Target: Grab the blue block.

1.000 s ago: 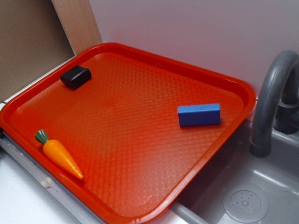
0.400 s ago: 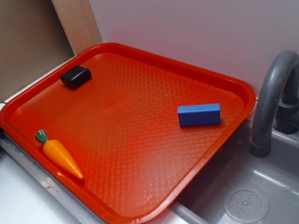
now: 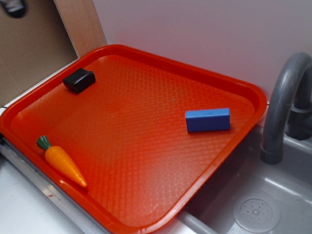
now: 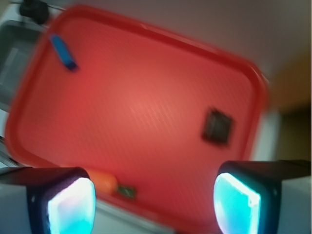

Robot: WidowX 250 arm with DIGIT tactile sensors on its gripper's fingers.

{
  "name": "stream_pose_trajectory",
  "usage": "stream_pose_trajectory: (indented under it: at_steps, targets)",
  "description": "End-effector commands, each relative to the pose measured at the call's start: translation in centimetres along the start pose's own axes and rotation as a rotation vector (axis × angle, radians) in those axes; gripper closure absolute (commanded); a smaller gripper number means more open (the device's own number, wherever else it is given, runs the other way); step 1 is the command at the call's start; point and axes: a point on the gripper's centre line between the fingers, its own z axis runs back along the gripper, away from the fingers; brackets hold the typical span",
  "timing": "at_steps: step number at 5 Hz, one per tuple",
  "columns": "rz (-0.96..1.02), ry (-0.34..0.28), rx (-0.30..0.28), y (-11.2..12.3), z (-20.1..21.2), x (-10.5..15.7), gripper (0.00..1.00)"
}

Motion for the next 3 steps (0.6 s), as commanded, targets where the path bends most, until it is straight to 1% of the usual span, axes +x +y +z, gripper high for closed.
stream_pose_trajectory:
  at_steps: [1,2,3]
  targets:
    - [-0.194,-0.053,0.038,-5.2,-1.3,6.2,0.0]
    - [-0.26,-0.043,0.049,-7.2,-2.6,8.7,0.0]
    - [-0.29,-0.006,0.04,-8.6,-5.3,11.1,0.0]
